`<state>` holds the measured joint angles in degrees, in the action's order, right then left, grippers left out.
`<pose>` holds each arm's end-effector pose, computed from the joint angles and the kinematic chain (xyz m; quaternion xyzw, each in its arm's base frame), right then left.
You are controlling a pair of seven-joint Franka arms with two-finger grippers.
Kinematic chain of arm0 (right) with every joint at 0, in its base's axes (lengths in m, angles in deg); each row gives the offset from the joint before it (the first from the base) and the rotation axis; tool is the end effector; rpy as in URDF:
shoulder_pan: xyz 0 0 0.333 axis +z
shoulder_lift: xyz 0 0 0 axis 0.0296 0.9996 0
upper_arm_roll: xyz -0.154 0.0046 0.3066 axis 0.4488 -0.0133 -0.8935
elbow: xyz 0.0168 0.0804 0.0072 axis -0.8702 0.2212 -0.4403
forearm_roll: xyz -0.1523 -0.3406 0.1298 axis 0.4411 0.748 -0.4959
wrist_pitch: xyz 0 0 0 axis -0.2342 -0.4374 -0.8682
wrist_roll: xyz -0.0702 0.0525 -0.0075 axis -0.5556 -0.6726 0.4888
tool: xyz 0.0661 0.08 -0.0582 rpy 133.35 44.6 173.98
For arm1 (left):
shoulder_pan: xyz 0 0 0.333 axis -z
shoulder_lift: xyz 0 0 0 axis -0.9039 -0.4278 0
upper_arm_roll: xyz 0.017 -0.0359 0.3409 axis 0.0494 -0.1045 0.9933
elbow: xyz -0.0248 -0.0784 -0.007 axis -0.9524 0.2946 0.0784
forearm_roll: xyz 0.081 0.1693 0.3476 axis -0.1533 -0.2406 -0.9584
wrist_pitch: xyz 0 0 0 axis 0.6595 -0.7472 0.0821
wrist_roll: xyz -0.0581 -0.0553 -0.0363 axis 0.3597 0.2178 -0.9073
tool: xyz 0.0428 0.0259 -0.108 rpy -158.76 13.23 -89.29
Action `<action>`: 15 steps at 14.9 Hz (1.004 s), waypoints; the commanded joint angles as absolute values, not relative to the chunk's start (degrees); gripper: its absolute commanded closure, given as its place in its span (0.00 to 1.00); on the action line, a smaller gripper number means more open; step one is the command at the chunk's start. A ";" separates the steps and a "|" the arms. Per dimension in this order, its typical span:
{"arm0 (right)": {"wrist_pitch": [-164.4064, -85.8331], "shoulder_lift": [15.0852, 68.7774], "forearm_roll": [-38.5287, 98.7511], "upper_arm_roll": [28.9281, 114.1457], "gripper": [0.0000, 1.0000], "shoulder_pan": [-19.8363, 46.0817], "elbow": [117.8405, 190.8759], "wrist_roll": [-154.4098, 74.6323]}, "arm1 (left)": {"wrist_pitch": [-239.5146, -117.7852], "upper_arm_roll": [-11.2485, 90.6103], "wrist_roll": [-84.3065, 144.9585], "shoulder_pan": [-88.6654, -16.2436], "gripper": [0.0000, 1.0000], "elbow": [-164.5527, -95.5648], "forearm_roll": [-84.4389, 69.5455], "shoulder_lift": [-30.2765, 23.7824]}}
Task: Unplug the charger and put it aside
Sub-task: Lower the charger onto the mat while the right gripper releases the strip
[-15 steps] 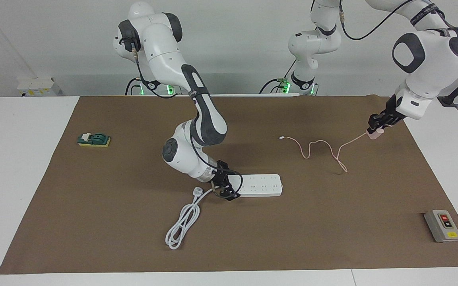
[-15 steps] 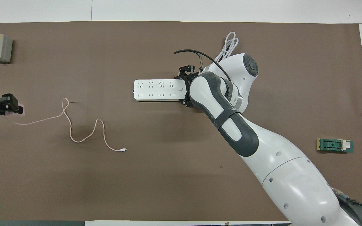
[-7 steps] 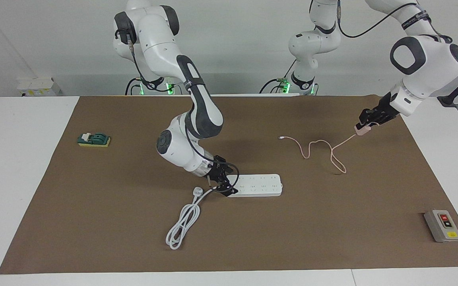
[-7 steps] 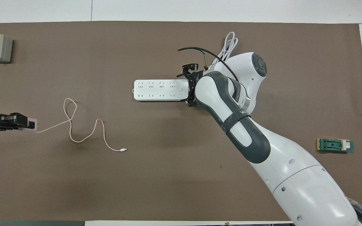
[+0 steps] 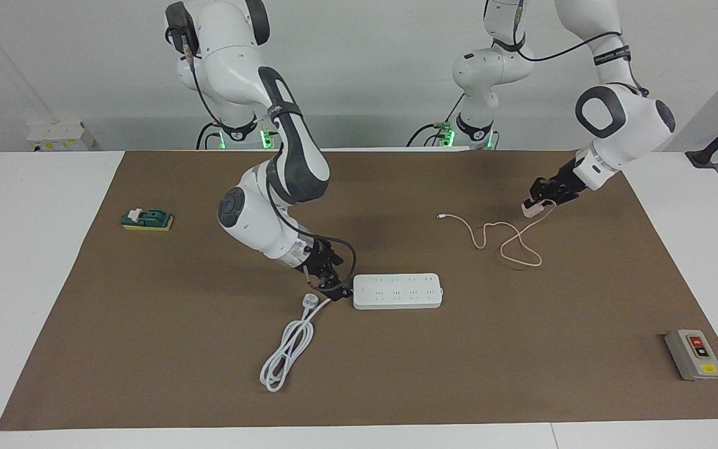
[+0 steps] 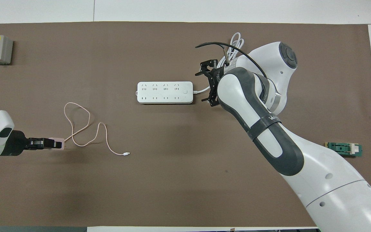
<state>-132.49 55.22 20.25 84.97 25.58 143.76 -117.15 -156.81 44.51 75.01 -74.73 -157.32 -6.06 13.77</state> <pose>0.6629 0.2549 0.3600 -0.7736 0.5744 0.1607 0.2141 0.4508 0.0640 0.3728 0.9744 -0.0229 -0.0339 0.2211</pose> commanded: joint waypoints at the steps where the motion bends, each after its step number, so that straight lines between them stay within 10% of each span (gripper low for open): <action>1: -128.56 49.46 26.32 84.80 0.00 23.77 145.70 -115.65 | -158.82 44.11 84.06 -77.85 1.00 -159.38 -1.57 12.28; 6: -123.37 42.86 29.58 85.15 0.00 20.51 145.88 -115.92 | -162.60 44.11 87.51 -77.85 1.00 -159.46 -1.56 10.07; 7: -122.06 42.50 32.72 85.24 0.00 19.81 145.53 -115.04 | -162.87 44.11 87.78 -77.94 0.85 -159.55 -1.56 9.63; 9: -119.33 41.19 40.36 85.07 0.00 18.49 145.00 -109.36 | -163.57 44.11 89.00 -78.03 0.09 -159.55 -1.56 8.92; 15: -111.34 36.36 46.01 85.06 0.00 13.13 144.74 -85.55 | -166.21 44.38 93.75 -79.78 0.00 -159.55 -1.56 8.57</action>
<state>-114.27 39.00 44.29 85.37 15.01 143.85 -93.91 -164.52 44.53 90.33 -77.87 -158.93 -2.93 8.68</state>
